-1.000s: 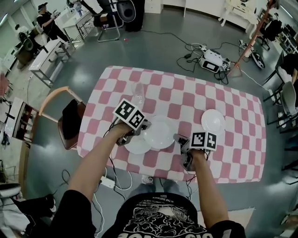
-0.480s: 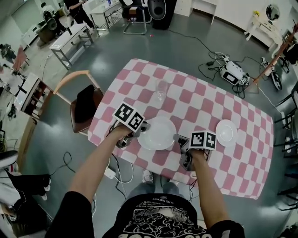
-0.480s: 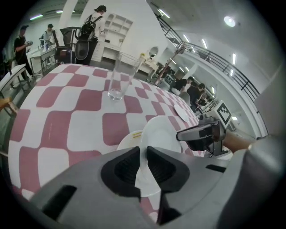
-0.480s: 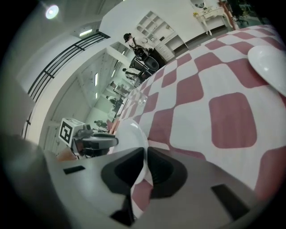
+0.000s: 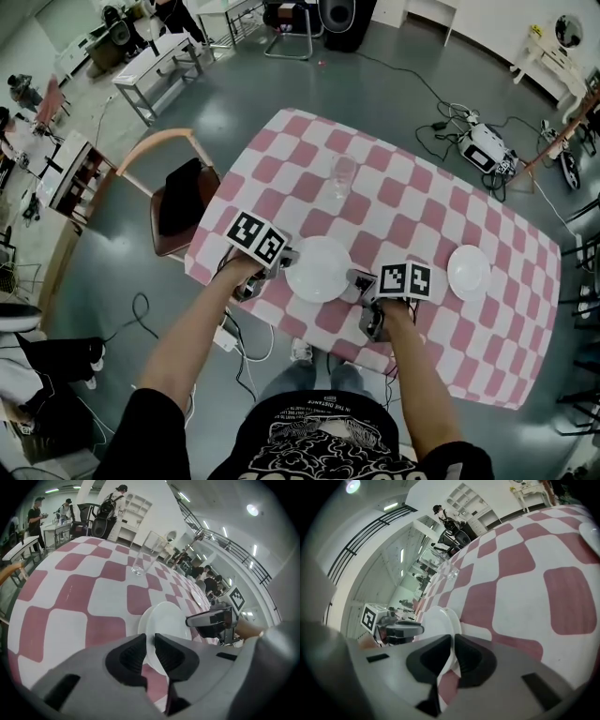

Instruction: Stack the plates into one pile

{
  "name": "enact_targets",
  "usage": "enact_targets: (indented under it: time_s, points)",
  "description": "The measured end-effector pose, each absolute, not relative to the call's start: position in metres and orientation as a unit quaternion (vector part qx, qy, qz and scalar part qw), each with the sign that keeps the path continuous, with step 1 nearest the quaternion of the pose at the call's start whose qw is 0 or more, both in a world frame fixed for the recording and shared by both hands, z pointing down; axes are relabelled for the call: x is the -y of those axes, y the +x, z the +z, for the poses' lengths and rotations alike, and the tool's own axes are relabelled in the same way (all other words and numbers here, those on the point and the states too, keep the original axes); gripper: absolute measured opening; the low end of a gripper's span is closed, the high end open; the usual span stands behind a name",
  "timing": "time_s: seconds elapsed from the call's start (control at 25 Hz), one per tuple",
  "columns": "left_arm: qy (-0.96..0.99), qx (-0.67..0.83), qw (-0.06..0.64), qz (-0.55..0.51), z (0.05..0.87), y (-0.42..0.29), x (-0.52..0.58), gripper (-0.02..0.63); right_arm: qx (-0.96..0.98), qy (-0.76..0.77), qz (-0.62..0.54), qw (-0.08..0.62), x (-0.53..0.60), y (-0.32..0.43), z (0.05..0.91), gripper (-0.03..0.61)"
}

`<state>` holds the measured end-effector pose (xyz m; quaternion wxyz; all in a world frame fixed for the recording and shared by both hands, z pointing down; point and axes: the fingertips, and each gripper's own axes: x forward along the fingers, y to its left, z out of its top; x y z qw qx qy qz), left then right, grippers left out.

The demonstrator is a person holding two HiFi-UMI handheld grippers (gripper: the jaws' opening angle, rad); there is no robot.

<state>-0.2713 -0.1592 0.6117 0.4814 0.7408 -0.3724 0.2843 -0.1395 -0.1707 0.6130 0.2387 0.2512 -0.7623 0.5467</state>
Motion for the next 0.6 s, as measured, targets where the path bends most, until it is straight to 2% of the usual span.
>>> enact_targets:
  time_s: [0.6]
  points:
    - [0.746,0.371,0.465,0.300,0.6191,-0.2697,0.1611,0.081,0.770,0.262,0.530,0.241,0.1788,-0.1387,0.6166,0.038]
